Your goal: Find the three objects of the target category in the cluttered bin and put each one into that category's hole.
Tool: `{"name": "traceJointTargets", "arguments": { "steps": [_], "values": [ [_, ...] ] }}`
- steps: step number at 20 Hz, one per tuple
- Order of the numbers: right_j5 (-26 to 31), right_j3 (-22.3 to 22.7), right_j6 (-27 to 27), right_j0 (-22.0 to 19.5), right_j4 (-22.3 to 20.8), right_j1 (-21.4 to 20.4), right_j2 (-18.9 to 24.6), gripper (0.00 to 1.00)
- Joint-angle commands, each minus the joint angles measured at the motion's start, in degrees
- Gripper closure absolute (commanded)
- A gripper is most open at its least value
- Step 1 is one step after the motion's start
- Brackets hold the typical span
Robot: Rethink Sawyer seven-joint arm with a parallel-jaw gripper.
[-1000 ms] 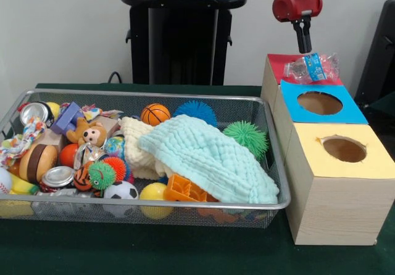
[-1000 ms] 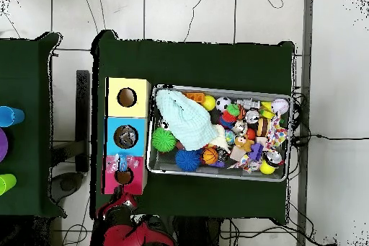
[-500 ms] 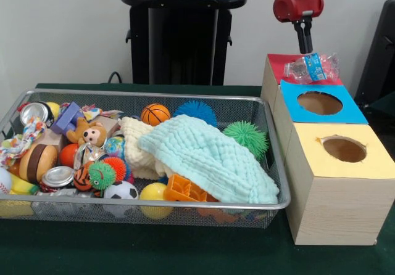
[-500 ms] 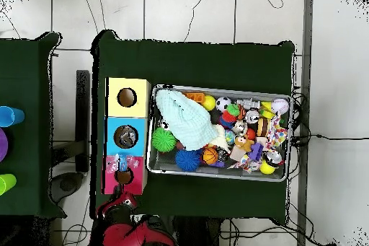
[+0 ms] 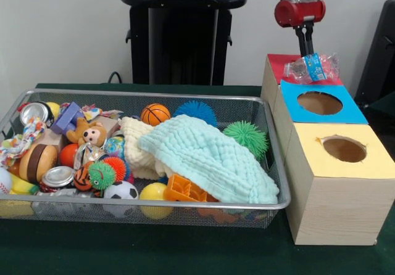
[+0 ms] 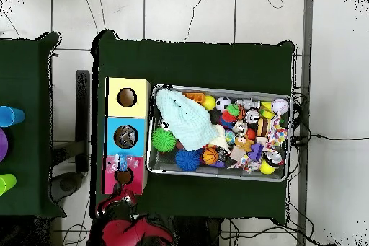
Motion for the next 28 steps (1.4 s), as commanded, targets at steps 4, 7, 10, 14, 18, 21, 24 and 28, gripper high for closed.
{"name": "traceJointTargets", "arguments": {
  "steps": [4, 7, 10, 14, 18, 21, 24, 28],
  "values": [
    [5.1, -9.2, 5.0, 0.3, 3.5, 5.6, 0.5, 1.00],
    [5.4, -9.3, 5.0, -0.3, 3.1, 5.5, 0.9, 1.00],
    [4.3, -9.4, 5.3, -0.1, 3.3, 5.0, 0.6, 1.00],
    [1.2, -9.3, 5.8, 1.1, 4.4, 4.4, -1.0, 1.00],
    [-0.7, -9.3, 5.8, 1.7, 4.7, 4.3, -2.1, 1.00],
    [-1.1, -9.5, 5.8, 2.1, 4.9, 4.5, -2.6, 1.00],
    [-1.4, -9.6, 5.8, 2.2, 5.1, 4.2, -2.8, 1.00],
    [-2.8, -9.6, 5.9, 2.1, 5.2, 4.0, -3.0, 1.00]
  ]
}}
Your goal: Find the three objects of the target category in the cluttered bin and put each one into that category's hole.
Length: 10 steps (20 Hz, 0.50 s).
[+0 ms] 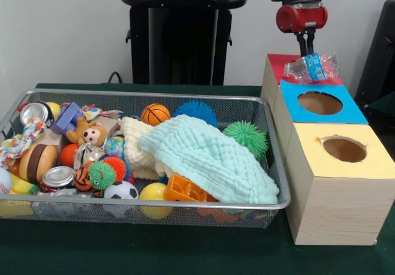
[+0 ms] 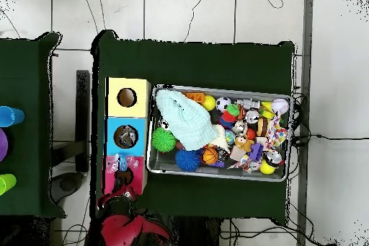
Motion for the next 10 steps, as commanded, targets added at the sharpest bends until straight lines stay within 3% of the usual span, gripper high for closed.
{"name": "traceJointTargets", "arguments": {
  "steps": [1, 10],
  "values": [
    [-3.5, -7.2, 6.0, -0.3, 3.0, 2.0, -0.6, 1.00],
    [-6.1, -7.5, 5.9, 0.3, 3.6, 2.6, -1.6, 1.00]
  ]
}}
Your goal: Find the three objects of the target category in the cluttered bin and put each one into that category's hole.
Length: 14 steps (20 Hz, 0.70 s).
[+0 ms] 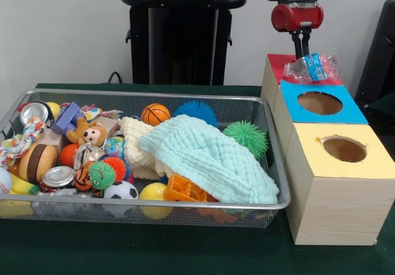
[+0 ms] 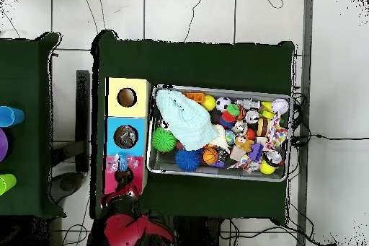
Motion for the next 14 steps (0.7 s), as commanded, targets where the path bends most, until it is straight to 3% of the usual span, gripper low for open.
{"name": "traceJointTargets", "arguments": {
  "steps": [1, 14],
  "values": [
    [-5.9, -7.4, 5.8, 0.4, 3.3, 2.7, -0.3, 1.00],
    [-13.7, -6.6, 6.1, 0.8, 5.3, 3.5, -1.6, 1.00]
  ]
}}
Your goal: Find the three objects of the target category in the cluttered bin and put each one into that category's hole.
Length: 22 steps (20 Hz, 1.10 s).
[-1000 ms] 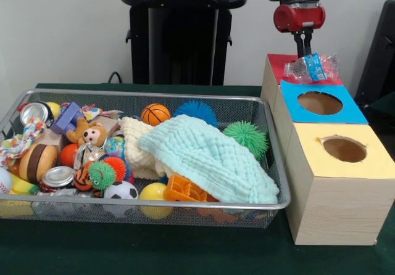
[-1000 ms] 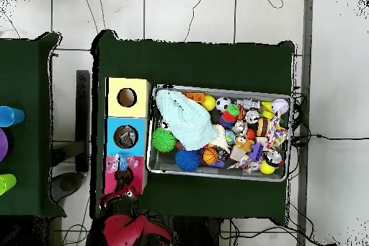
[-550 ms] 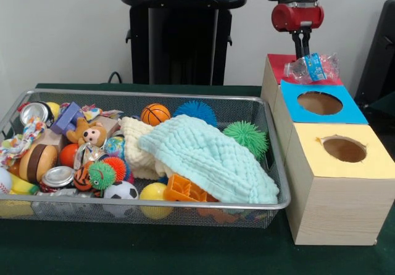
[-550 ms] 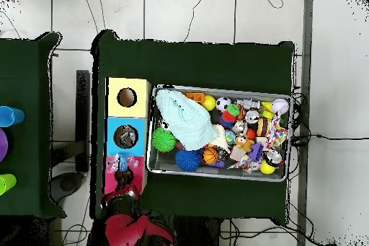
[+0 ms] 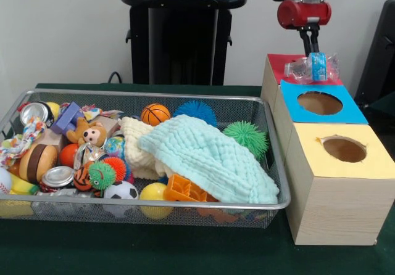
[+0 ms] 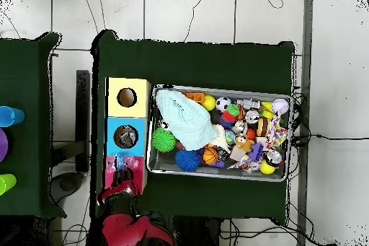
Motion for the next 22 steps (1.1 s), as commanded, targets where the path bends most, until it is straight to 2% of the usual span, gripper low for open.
{"name": "traceJointTargets", "arguments": {
  "steps": [1, 22],
  "values": [
    [-6.8, -6.5, 6.0, -0.4, 3.3, 3.6, 0.3, 1.00],
    [-6.3, -7.5, 5.4, -0.4, 3.8, 3.8, -0.2, 1.00]
  ]
}}
